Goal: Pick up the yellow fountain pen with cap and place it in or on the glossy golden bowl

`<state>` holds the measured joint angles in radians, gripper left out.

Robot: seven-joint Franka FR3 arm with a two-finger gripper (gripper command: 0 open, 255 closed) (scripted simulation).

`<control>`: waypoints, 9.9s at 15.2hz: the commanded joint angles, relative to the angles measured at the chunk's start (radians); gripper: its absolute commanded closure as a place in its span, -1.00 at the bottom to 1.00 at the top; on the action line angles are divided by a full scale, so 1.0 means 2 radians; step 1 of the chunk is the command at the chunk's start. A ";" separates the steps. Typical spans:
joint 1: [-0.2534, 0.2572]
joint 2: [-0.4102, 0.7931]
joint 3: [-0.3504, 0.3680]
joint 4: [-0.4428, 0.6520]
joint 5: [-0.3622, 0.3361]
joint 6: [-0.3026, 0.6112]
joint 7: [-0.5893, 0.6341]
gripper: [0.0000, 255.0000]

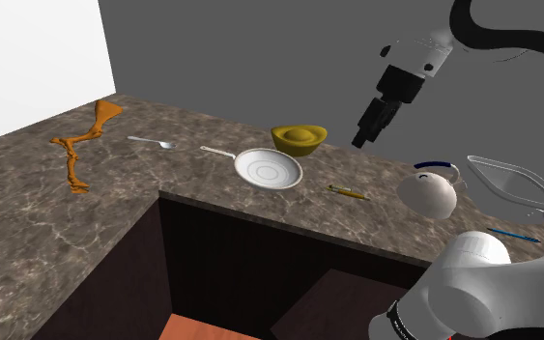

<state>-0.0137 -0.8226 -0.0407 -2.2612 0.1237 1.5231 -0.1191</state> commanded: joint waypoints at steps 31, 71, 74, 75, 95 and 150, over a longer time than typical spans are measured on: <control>-0.069 0.235 -0.177 -0.152 -0.157 0.347 -0.212 -1.00; -0.070 0.190 -0.162 -0.094 -0.156 0.245 -0.209 1.00; -0.070 0.183 -0.158 -0.079 -0.155 0.223 -0.209 1.00; -0.070 0.182 -0.157 -0.073 -0.155 0.216 -0.209 1.00; -0.038 0.355 -0.160 0.161 -0.091 0.148 -0.225 1.00; -0.094 0.740 -0.145 0.655 0.029 0.023 -0.242 -1.00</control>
<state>-0.2017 0.6571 -0.3302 -0.9507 0.1819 1.5687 -0.6032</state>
